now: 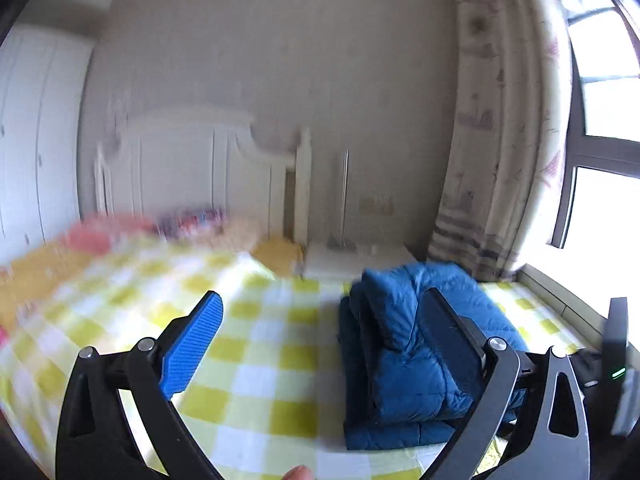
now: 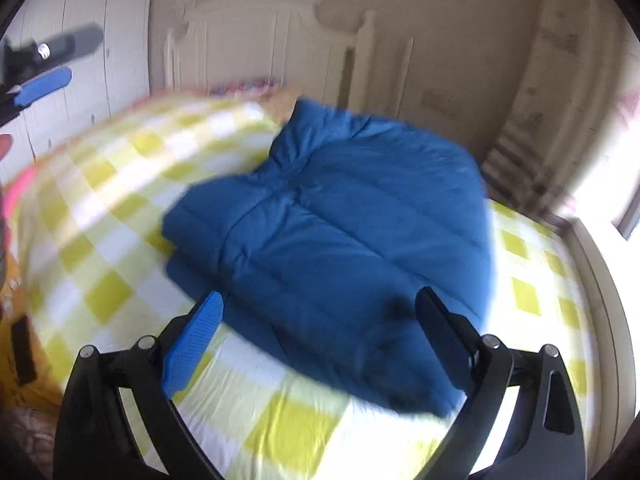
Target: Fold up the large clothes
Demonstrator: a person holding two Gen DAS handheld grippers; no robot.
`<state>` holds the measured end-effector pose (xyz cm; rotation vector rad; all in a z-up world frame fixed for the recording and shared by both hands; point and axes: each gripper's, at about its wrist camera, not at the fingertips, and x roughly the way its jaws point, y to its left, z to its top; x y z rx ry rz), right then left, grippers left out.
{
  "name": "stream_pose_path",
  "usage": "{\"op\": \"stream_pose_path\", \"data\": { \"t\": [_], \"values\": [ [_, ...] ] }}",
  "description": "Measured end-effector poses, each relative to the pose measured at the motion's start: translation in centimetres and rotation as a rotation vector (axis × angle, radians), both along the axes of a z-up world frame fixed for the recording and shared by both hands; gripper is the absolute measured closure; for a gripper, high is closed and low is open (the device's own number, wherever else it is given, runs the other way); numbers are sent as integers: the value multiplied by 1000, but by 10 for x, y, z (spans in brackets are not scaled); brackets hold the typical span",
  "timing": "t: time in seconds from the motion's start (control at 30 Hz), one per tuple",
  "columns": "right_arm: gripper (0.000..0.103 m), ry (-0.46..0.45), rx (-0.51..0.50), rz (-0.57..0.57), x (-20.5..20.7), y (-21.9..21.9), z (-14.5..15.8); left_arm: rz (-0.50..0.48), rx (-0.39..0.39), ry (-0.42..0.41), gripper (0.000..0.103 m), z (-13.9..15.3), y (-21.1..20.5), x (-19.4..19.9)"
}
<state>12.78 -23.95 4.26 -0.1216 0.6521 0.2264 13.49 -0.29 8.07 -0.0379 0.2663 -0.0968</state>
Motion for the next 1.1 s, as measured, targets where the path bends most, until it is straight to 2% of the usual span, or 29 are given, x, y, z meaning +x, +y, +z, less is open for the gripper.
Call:
{"op": "stream_pose_path", "data": {
  "t": [0.07,0.1,0.23,0.27,0.37,0.47,0.57,0.67,1.1],
  "values": [
    [6,-85,67,-40,-33,-18,25,17,8,-50,7,16,-7,-22],
    [2,-151,87,-82,-52,-26,44,28,14,-64,7,22,-11,-32],
    [2,-312,75,-195,-88,-42,77,2,31,-87,4,33,-30,-62],
    [2,-314,63,-207,-92,-44,78,-23,37,-81,4,30,-37,-66],
    [2,-265,45,-241,-100,-36,66,-16,56,-34,4,13,-48,-66],
    [2,-213,71,-262,-102,-34,38,-28,62,53,4,-12,-54,-63],
    [2,-155,65,-270,-100,-28,11,-31,89,95,4,-33,-61,-60],
    [2,-101,43,-277,-98,-24,-1,-46,104,116,4,-44,-67,-60],
    [2,-168,23,-280,-109,-20,12,-49,122,140,4,-57,-69,-59]
  ]
}}
